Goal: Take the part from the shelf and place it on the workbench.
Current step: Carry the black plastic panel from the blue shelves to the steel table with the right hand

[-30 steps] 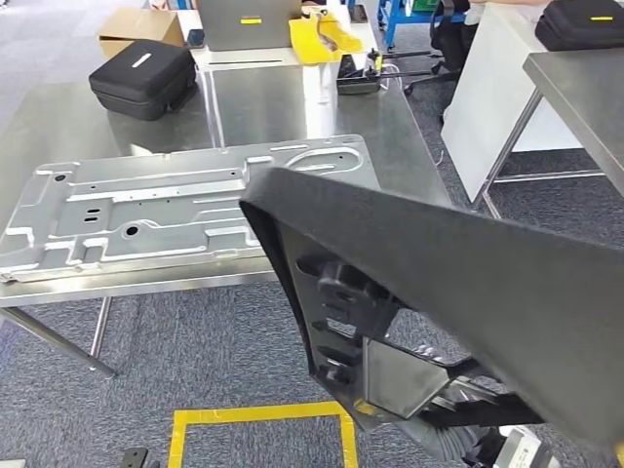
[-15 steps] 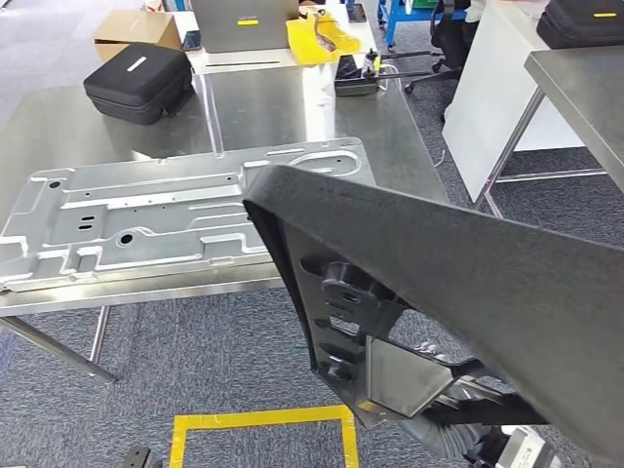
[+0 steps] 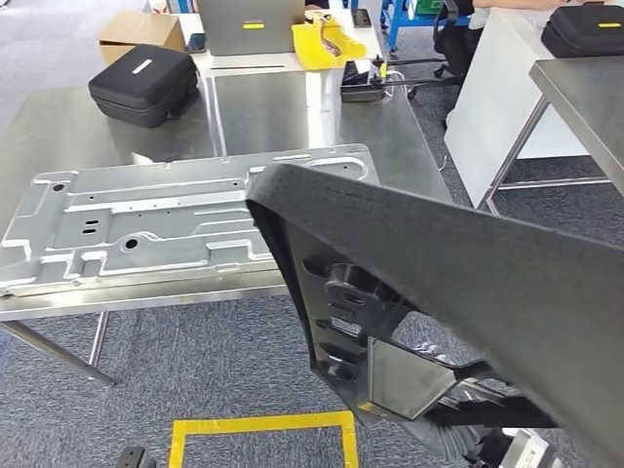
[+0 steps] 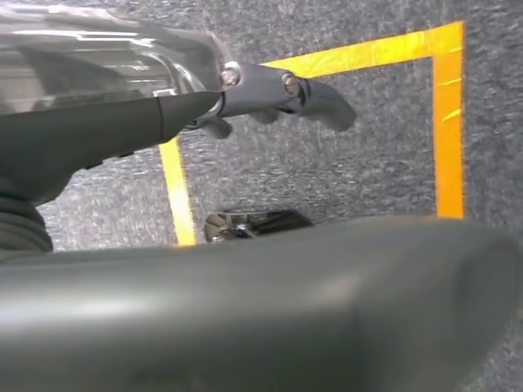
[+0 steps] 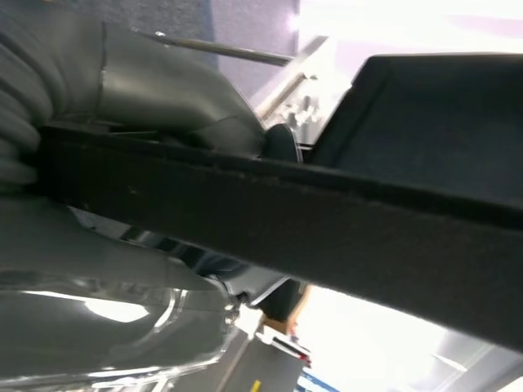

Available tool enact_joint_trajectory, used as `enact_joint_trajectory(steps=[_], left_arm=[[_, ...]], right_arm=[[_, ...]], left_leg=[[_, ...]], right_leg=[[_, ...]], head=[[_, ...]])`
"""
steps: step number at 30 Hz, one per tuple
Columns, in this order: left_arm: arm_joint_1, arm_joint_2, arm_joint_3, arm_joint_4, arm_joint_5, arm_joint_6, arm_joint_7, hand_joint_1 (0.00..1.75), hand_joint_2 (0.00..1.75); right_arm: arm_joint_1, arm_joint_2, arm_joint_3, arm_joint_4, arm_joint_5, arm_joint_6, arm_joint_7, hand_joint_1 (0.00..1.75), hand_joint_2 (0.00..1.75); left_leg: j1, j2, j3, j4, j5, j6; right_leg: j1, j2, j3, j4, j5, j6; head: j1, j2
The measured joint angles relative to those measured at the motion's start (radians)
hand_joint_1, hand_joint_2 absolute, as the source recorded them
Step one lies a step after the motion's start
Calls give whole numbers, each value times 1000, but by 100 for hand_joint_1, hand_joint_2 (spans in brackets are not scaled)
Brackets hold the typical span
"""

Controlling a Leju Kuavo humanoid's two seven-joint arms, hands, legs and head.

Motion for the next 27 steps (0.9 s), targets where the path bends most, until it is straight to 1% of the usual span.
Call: enact_joint_trajectory(steps=[2,3,4,5,7,8,9,10,12,13,14,16,17,18,19,20,21,22,23,24,25,26,27], left_arm=[[-1,0,0,0,0,0,0,0,0],[-1,0,0,0,0,0,0,0,0],[-2,0,0,0,0,0,-1,0,0],[-1,0,0,0,1,0,-1,0,0],[1,0,1,0,3,1,-1,0,0],[3,1,1,0,4,1,-1,0,0],[4,1,2,0,4,1,-1,0,0],[5,1,2,0,5,1,-1,0,0],[6,1,3,0,5,1,-2,0,0],[6,1,3,0,6,1,-2,0,0],[5,1,4,0,6,1,-2,0,0],[6,2,5,0,7,1,-3,0,0],[7,2,5,0,8,1,-3,0,0],[8,2,5,0,8,1,-4,0,0],[8,2,5,0,8,1,-4,0,0],[7,2,5,0,8,1,-5,0,0],[7,2,5,0,8,1,-6,0,0],[7,2,5,0,8,1,-6,0,0],[7,2,5,0,8,1,-6,0,0],[7,2,5,0,8,1,-6,0,0],[8,2,5,0,8,1,-6,0,0],[8,2,5,0,8,2,-6,0,0],[9,2,5,0,8,2,-6,0,0]], right_arm=[[2,0,0,-2,0,0,-2,175,175],[2,0,0,-3,0,0,-4,175,175],[2,0,0,-5,0,0,-5,175,175],[2,0,0,-7,0,0,-7,175,175],[2,1,0,-9,0,0,-10,175,175],[3,1,0,-9,0,0,-11,175,175],[5,1,0,-9,0,0,-12,175,175],[6,1,0,-9,0,0,-12,175,175],[9,1,-1,-10,0,0,-13,175,175],[9,1,-1,-12,1,0,-13,175,175],[10,1,-1,-14,1,-1,-13,175,175],[13,1,-1,-17,1,-1,-14,175,175],[14,1,-2,-18,1,-1,-14,175,175],[14,1,-2,-20,1,-1,-14,175,175],[14,1,-4,-21,1,-1,-14,175,175],[14,1,-6,-22,1,-1,-15,175,175],[15,1,-7,-23,1,-1,-15,175,175],[16,1,-8,-23,1,-1,-15,175,175],[18,1,-9,-23,1,-1,-15,175,175],[19,1,-9,-23,1,-1,-15,175,175],[19,1,-10,-23,1,-1,-15,175,175],[19,1,-10,-23,1,-2,-15,175,175],[19,1,-12,-23,1,-2,-16,175,175]], left_leg=[[2,0,1,0,-4,-5],[2,0,-1,9,-12,-9],[4,0,-12,33,-28,-15],[6,0,-32,77,-52,-20],[11,0,-98,202,-104,-29],[12,0,-126,250,-115,-31],[13,0,-141,268,-106,-32],[13,0,-138,247,-78,-30],[12,-1,-93,133,-1,-21],[9,-1,-71,80,25,-16],[7,-2,-57,44,35,-11],[2,-2,-51,24,29,-5],[3,-2,-47,17,26,-2],[5,-2,-43,11,28,1],[8,-2,-37,5,29,5],[11,-1,-31,-1,30,9],[11,0,-27,-3,29,13],[11,1,-25,-3,27,16],[10,1,-23,-3,25,18],[9,2,-20,-3,22,19],[9,1,-17,-3,19,18],[9,1,-11,-2,15,16],[10,1,-5,-2,10,12]], right_leg=[[0,1,1,-5,-1,-10],[-2,1,3,-6,-2,-15],[-4,0,4,-8,-2,-20],[-6,-2,6,-9,-4,-24],[-6,-3,8,-8,-7,-29],[-6,-3,10,-8,-9,-30],[-6,-2,13,-8,-12,-30],[-6,-1,18,-8,-15,-29],[-6,0,32,-9,-24,-26],[-5,1,36,-9,-28,-23],[-5,1,37,-9,-30,-19],[-4,2,35,-12,-30,-9],[-5,2,37,-14,-31,-3],[-5,2,39,-12,-36,2],[-4,2,34,3,-48,6],[-4,1,19,39,-69,8],[-4,1,-8,94,-97,9],[-4,1,-43,160,-124,10],[-4,1,-76,216,-140,11],[-4,1,-96,244,-138,12],[-4,1,-97,235,-115,13],[-4,0,-80,187,-77,13],[-4,0,-51,121,-39,11]], head=[[0,0],[0,0],[0,0],[0,0],[0,0],[0,0],[0,0],[0,0],[0,0],[0,0],[0,0],[0,0],[0,0],[0,0],[0,0],[0,0],[0,0],[0,0],[0,0],[0,0],[0,0],[0,0],[0,0]])
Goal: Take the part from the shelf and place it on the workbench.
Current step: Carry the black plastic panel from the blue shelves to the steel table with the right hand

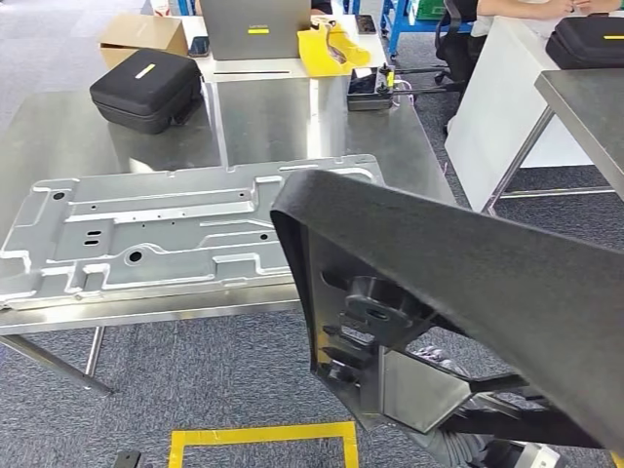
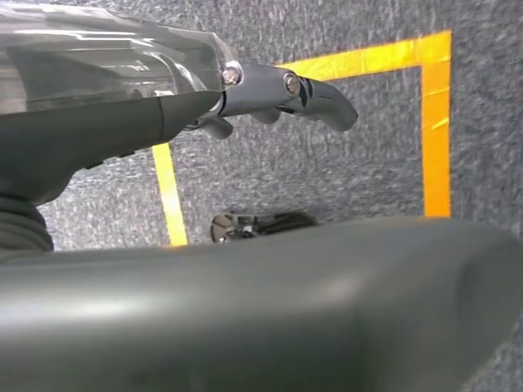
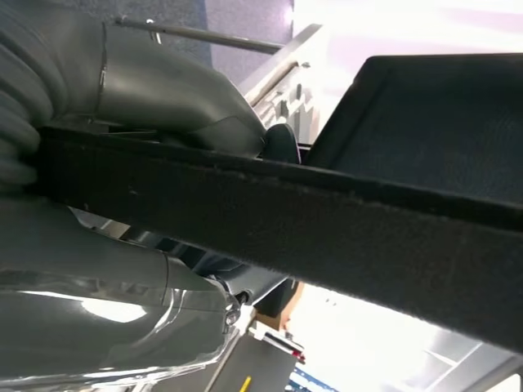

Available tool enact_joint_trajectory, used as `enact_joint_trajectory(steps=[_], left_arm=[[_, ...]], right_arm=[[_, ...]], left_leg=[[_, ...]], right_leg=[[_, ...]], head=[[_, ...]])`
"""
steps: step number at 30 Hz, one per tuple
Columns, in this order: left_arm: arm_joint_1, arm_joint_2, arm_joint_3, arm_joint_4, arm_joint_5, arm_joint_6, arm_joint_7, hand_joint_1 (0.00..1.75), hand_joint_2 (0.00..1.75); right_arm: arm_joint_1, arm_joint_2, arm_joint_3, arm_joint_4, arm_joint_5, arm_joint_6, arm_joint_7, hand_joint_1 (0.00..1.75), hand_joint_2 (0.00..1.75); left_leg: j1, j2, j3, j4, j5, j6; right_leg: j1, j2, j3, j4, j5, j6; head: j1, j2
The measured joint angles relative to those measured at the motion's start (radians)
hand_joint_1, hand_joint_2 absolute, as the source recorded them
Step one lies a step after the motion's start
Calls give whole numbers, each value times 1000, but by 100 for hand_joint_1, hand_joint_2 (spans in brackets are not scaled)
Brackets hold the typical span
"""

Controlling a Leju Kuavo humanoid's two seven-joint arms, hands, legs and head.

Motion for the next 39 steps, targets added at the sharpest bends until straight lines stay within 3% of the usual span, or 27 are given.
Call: enact_joint_trajectory(steps=[2,7,9,11,12,13,14,16,18,21,23,26,27,28,29,31,32,33,37,39], left_arm=[[0,0,0,0,0,0,0,0,0],[-4,0,0,0,0,0,-1,0,0],[-5,0,0,0,0,0,-1,0,0],[-3,0,0,0,0,0,-1,0,0],[-2,0,0,0,0,0,-1,0,0],[-2,0,0,0,0,0,-1,0,0],[-2,0,0,0,0,0,-1,0,0],[-3,0,0,0,0,0,-1,0,0],[-4,0,0,0,0,0,-1,0,0],[-5,1,0,0,0,0,-1,0,0],[-6,1,0,0,0,0,-2,0,0],[-7,0,0,0,0,0,-2,0,0],[-7,0,0,0,0,0,-2,0,0],[-7,0,0,0,0,0,-2,0,0],[-6,0,0,0,0,0,-2,0,0],[-6,0,0,0,0,-1,-2,0,0],[-7,0,0,0,0,-1,-2,0,0],[-7,0,0,0,0,-1,-2,0,0],[-9,0,0,0,0,-2,-3,0,0],[-10,0,0,0,0,-2,-3,0,0]], right_arm=[[0,0,-3,-1,0,-2,0,175,175],[4,0,-7,-3,0,-8,-3,175,175],[3,1,-7,-4,0,-8,-4,175,175],[3,2,-7,-4,0,-9,-5,175,175],[3,3,-7,-4,0,-9,-5,175,175],[3,3,-7,-4,0,-9,-5,175,175],[3,4,-7,-4,0,-9,-5,175,175],[2,6,-7,-4,1,-9,-5,175,175],[1,7,-7,-4,2,-9,-5,175,175],[-2,9,-7,-5,3,-10,-4,175,175],[-3,9,-7,-7,3,-10,-4,175,175],[-2,9,-7,-8,5,-10,-4,175,175],[-1,9,-7,-8,6,-10,-3,175,175],[-1,9,-7,-8,6,-10,-3,175,175],[-1,9,-7,-8,6,-10,-3,175,175],[-2,9,-7,-8,6,-10,-2,175,175],[-2,9,-7,-9,6,-10,-2,175,175],[-1,9,-7,-9,6,-10,-2,175,175],[1,9,-8,-11,7,-10,-2,175,175],[1,10,-7,-13,7,-10,-2,175,175]], left_leg=[[-4,-1,7,4,-10,-9],[-3,-1,5,18,-30,-29],[0,-1,-35,103,-76,-40],[3,-1,-102,227,-123,-46],[4,-1,-124,263,-125,-47],[4,-1,-130,262,-106,-46],[3,-1,-118,224,-70,-42],[0,-2,-71,105,5,-31],[-7,-2,-43,35,27,-20],[-9,-3,-35,13,17,-12],[-3,-2,-25,-1,21,-4],[-1,0,-14,-7,18,4],[-1,1,-12,-7,15,5],[0,1,-9,-6,13,5],[1,0,-5,-6,9,2],[2,-1,7,-3,-2,-7],[1,-1,10,0,-7,-12],[0,-2,12,1,-12,-17],[-1,-2,14,8,-24,-29],[1,-2,-15,72,-63,-38]], right_leg=[[3,0,46,-103,40,-6],[2,1,57,-128,35,-28],[-1,-2,61,-130,33,-36],[0,-3,63,-130,29,-40],[0,-3,66,-129,27,-41],[0,-2,70,-129,24,-41],[0,-1,76,-129,20,-40],[1,0,88,-130,12,-37],[1,1,90,-131,8,-30],[-1,1,90,-135,6,-14],[0,1,80,-102,-18,-7],[0,1,-8,66,-92,-2],[0,1,-35,110,-99,0],[-1,0,-47,120,-87,2],[-1,0,-39,91,-56,4],[-1,-1,11,-29,17,5],[0,-1,34,-81,36,2],[1,-1,48,-111,43,-2],[1,1,54,-124,35,-25],[-2,-2,58,-126,32,-33]], head=[[0,0],[0,0],[-1,0],[0,0],[0,0],[0,0],[0,0],[0,0],[0,0],[0,0],[0,0],[0,0],[0,0],[0,0],[0,0],[0,0],[0,0],[0,0],[-1,0],[-1,0]])
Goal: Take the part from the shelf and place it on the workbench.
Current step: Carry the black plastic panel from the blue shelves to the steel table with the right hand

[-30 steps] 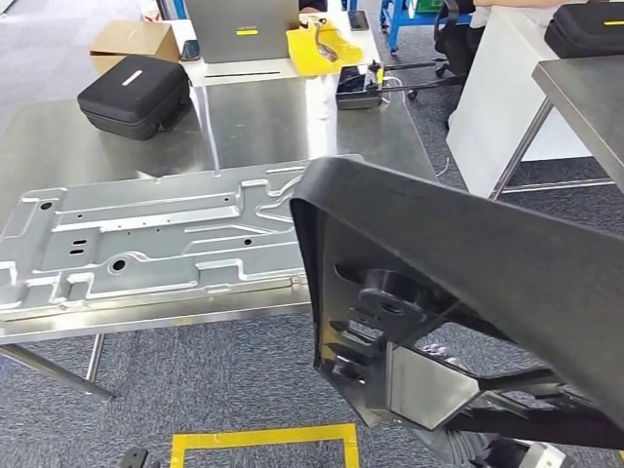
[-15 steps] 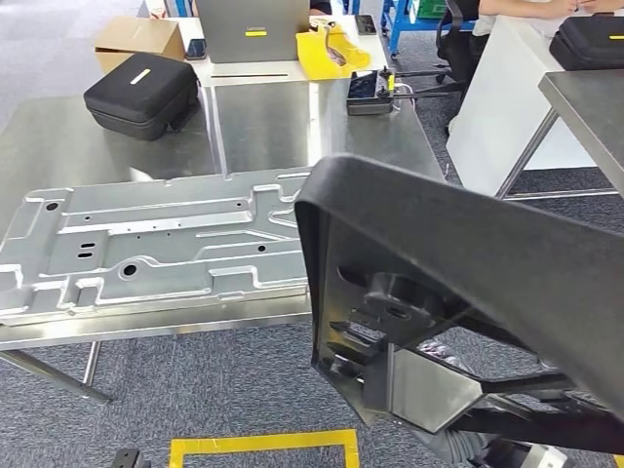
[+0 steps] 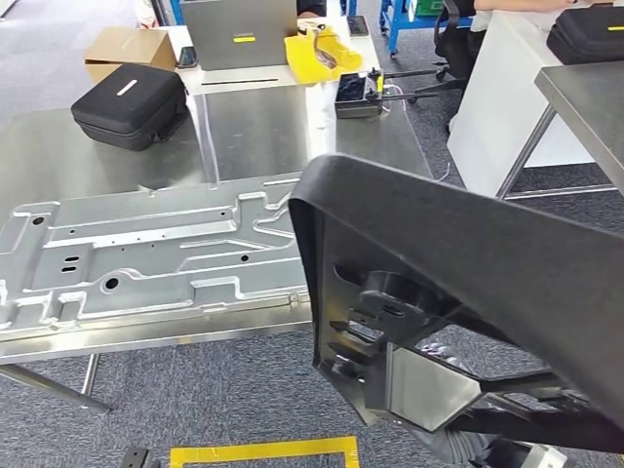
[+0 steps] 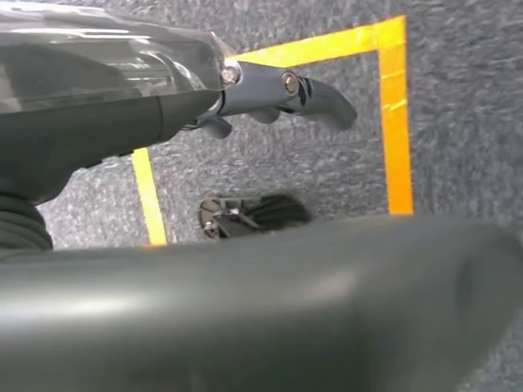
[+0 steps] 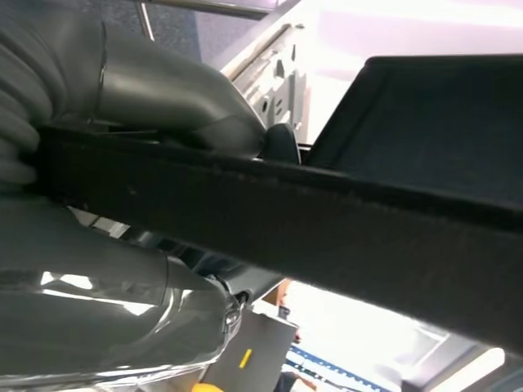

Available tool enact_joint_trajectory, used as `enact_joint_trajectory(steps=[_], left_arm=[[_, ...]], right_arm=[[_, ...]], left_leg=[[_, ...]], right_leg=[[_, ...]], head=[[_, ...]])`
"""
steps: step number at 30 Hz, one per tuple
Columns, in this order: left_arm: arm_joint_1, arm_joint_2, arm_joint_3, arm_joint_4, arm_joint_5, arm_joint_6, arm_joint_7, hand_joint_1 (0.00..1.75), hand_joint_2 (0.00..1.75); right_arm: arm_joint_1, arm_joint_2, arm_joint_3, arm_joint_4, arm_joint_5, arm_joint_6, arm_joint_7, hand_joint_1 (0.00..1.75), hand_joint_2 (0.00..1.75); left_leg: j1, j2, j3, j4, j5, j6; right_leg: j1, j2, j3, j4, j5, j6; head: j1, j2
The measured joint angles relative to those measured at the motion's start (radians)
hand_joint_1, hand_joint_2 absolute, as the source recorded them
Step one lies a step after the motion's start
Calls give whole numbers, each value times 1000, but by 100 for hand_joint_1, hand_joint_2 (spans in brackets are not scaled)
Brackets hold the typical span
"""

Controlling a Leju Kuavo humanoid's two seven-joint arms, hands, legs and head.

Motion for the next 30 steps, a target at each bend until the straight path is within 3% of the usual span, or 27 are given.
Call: enact_joint_trajectory(steps=[2,3,4,5,7,9,11,14,15,17,19,20,21,23,24,25,28,30], left_arm=[[1,0,0,0,0,0,0,0,0],[3,0,0,0,0,0,0,0,0],[4,0,0,0,0,0,0,0,0],[5,0,0,0,0,0,0,0,0],[5,0,0,0,0,0,0,0,0],[4,0,0,0,0,0,0,0,0],[2,1,1,0,0,0,0,0,0],[3,1,1,0,0,0,0,0,0],[3,1,1,0,0,0,0,0,0],[2,1,1,0,0,0,0,0,0],[2,0,1,0,0,0,0,0,0],[3,0,1,0,0,0,0,0,0],[3,0,1,0,0,0,0,0,0],[4,1,1,0,2,0,0,0,0],[4,1,2,0,3,0,0,0,0],[4,1,2,0,4,0,-1,0,0],[3,2,4,0,6,0,-1,0,0],[2,3,5,0,6,1,-2,0,0]], right_arm=[[0,0,0,-1,0,0,0,175,175],[0,0,0,-1,0,0,0,175,175],[1,0,1,-1,0,0,0,175,175],[1,0,1,-1,0,0,0,175,175],[0,0,1,-1,0,0,0,175,175],[-1,0,1,-1,0,0,0,175,175],[-2,0,1,-1,1,0,0,175,175],[-3,0,0,-3,2,0,0,175,175],[-3,0,0,-3,2,0,0,175,175],[-2,0,0,-4,2,0,0,175,175],[0,0,0,-4,2,-1,0,175,175],[0,0,0,-4,2,-1,0,175,175],[0,0,0,-4,2,-1,0,175,175],[-1,0,-1,-4,2,-3,0,175,175],[0,0,-1,-4,3,-4,-1,175,175],[0,0,-1,-5,3,-5,-2,175,175],[4,0,-1,-7,3,-6,-5,175,175],[3,0,-1,-7,3,-6,-6,175,175]], left_leg=[[2,0,-68,130,-54,-7],[2,0,-100,183,-67,-8],[2,0,-117,206,-61,-7],[2,0,-116,189,-35,-4],[-1,0,-71,74,44,9],[-8,-1,-33,-19,87,23],[-13,-1,-26,-41,82,30],[-8,0,-14,-64,80,37],[-5,1,-7,-72,82,40],[-3,2,-1,-77,82,46],[-3,3,2,-77,78,47],[-3,2,6,-77,75,46],[-2,2,10,-76,72,44],[-3,1,21,-74,61,35],[-5,0,23,-72,57,30],[-6,0,24,-71,53,25],[-6,0,26,-70,47,17],[-5,0,11,-32,21,7]], right_leg=[[1,-1,2,0,-4,-5],[1,-1,3,0,-6,-7],[2,-1,6,0,-8,-8],[2,0,10,0,-11,-8],[4,1,23,0,-19,-7],[5,3,30,-1,-25,-2],[6,3,28,-2,-26,7],[6,2,28,8,-40,23],[6,2,16,38,-59,25],[5,2,-40,148,-113,28],[5,1,-95,239,-133,31],[5,1,-102,240,-116,32],[5,1,-90,203,-82,33],[6,0,-38,81,-12,32],[7,0,-17,35,5,29],[8,1,-7,10,9,24],[8,3,-4,1,1,10],[4,1,1,-1,-1,0]], head=[[0,0],[0,0],[0,0],[0,0],[0,0],[0,0],[0,0],[1,0],[1,0],[1,0],[1,0],[1,0],[1,0],[1,0],[1,0],[0,0],[0,0],[0,0]])
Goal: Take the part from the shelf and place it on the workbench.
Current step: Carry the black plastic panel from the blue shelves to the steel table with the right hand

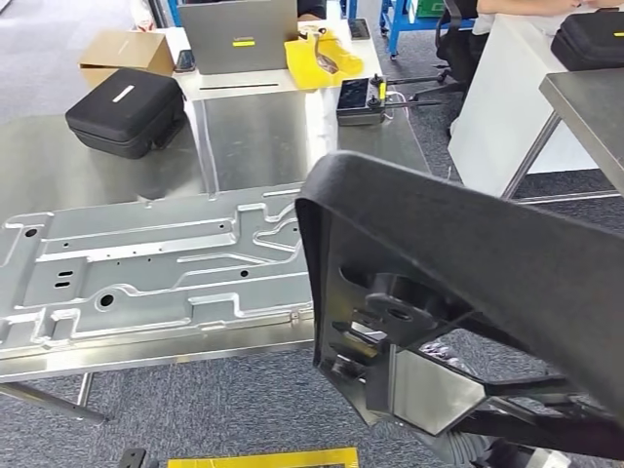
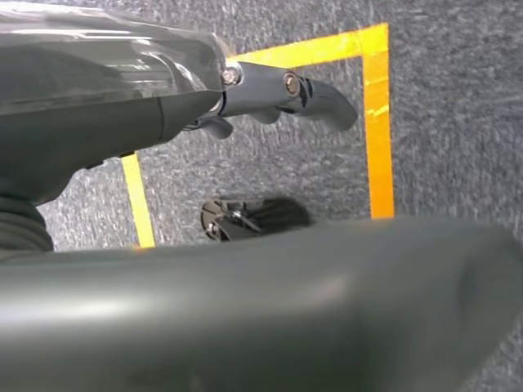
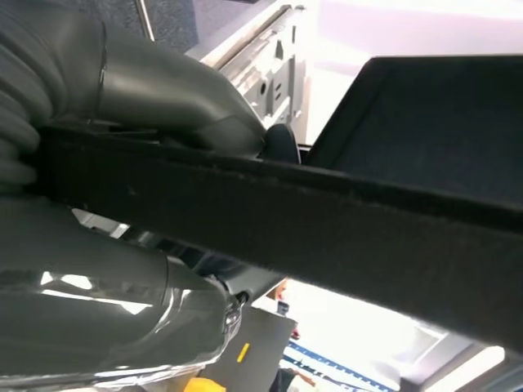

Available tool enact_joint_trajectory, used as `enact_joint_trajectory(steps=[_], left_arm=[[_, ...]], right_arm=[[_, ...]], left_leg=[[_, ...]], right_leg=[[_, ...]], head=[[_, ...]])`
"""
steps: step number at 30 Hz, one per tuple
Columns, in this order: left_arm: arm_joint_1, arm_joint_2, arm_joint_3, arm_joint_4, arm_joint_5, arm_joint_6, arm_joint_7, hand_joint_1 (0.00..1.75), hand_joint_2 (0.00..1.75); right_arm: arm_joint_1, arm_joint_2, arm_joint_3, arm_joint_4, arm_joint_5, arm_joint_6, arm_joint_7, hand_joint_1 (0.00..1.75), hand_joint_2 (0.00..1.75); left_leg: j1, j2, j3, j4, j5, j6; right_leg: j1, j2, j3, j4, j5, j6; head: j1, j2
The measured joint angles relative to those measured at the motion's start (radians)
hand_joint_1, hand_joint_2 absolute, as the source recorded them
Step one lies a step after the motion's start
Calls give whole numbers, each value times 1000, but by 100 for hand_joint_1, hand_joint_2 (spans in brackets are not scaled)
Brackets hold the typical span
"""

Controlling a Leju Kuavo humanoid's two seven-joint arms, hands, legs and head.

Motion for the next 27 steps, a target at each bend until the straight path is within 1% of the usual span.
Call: enact_joint_trajectory(steps=[1,3,4,5,6,7,8,9,10,12,14,15,16,17,18,19,20,21,22,23,24,25,26,27], left_arm=[[0,1,0,0,0,0,0,0,0],[2,2,2,0,0,1,0,0,0],[3,2,2,0,0,1,0,0,0],[4,2,3,0,0,1,0,0,0],[5,2,3,0,0,1,0,0,0],[5,2,3,0,0,1,0,0,0],[5,2,3,0,0,1,0,0,0],[5,3,4,0,0,1,-1,0,0],[4,3,4,0,0,1,-1,0,0],[3,4,4,0,1,1,-2,0,0],[3,4,4,0,1,1,-2,0,0],[4,4,4,0,2,1,-3,0,0],[4,4,4,0,2,1,-3,0,0],[4,4,4,0,2,1,-4,0,0],[4,4,5,0,2,1,-4,0,0],[4,4,5,0,2,1,-4,0,0],[5,4,5,0,2,1,-4,0,0],[5,4,5,0,2,1,-4,0,0],[5,4,5,0,2,1,-4,0,0],[6,4,5,0,3,1,-4,0,0],[5,4,6,0,3,1,-5,0,0],[5,4,6,0,3,1,-5,0,0],[4,5,6,0,3,1,-6,0,0],[4,5,6,0,3,1,-6,0,0]], right_arm=[[0,0,0,0,0,0,0,175,175],[0,0,0,-1,0,0,-1,175,175],[1,0,0,-1,0,0,-1,175,175],[1,0,0,-1,0,0,-1,175,175],[1,0,0,-1,0,0,-1,175,175],[1,0,1,-1,0,0,-1,175,175],[1,0,1,-1,1,0,-1,175,175],[1,0,1,-2,2,0,-1,175,175],[0,0,1,-2,3,0,-2,175,175],[0,0,1,-4,6,0,-4,175,175],[0,0,1,-7,7,0,-6,175,175],[-1,0,1,-8,8,0,-6,175,175],[-1,0,0,-9,8,0,-7,175,175],[-1,-1,1,-9,8,0,-8,175,175],[1,-1,1,-9,8,0,-8,175,175],[2,-1,1,-9,9,0,-8,175,175],[4,-2,1,-9,9,0,-8,175,175],[5,-2,1,-9,10,0,-8,175,175],[6,-2,1,-9,10,-1,-8,175,175],[5,-2,1,-9,11,-1,-9,175,175],[5,-3,1,-10,12,-2,-9,175,175],[6,-3,1,-11,14,-3,-10,175,175],[7,-4,1,-12,15,-5,-11,175,175],[8,-5,1,-14,17,-7,-11,175,175]], left_leg=[[1,0,-23,49,-26,-6],[4,0,-93,180,-77,-12],[4,0,-120,225,-86,-13],[4,0,-133,237,-73,-11],[3,0,-127,209,-41,-8],[2,0,-106,150,4,-2],[0,0,-81,89,41,5],[-3,-1,-60,38,66,12],[-7,-1,-47,7,74,18],[-12,-1,-40,-12,65,24],[-6,0,-32,-30,64,29],[-3,0,-26,-38,65,31],[0,1,-20,-45,67,33],[0,2,-16,-46,65,36],[0,2,-14,-46,64,38],[0,2,-12,-46,62,39],[0,2,-10,-46,59,39],[0,2,-6,-46,56,37],[1,2,0,-45,51,34],[2,1,6,-44,46,30],[1,1,11,-42,40,24],[-1,0,13,-40,35,19],[-3,0,14,-38,32,15],[-4,0,14,-37,31,13]], right_leg=[[-1,-1,2,0,-2,-4],[-1,-2,4,0,-6,-9],[-1,-2,7,0,-8,-10],[0,-1,11,0,-11,-10],[0,-1,17,0,-15,-10],[1,0,25,0,-19,-10],[2,0,32,-1,-24,-9],[2,1,37,-1,-27,-6],[2,1,39,-2,-30,-3],[2,2,36,-4,-31,7],[2,0,37,-1,-38,18],[2,0,31,16,-51,21],[2,0,14,54,-73,24],[2,1,-15,112,-101,26],[2,1,-51,177,-126,28],[2,1,-83,231,-140,30],[2,0,-101,254,-134,32],[1,0,-100,239,-109,33],[0,0,-81,187,-69,34],[0,-1,-53,124,-33,34],[1,-1,-28,64,-8,32],[1,0,-10,24,5,28],[3,0,-4,9,3,23],[4,1,-4,5,2,18]], head=[[0,0],[0,0],[0,0],[0,0],[0,0],[0,0],[0,0],[0,0],[0,0],[0,0],[0,0],[1,0],[1,0],[1,0],[1,0],[1,0],[1,0],[1,0],[1,0],[1,0],[1,0],[1,0],[0,0],[0,0]])
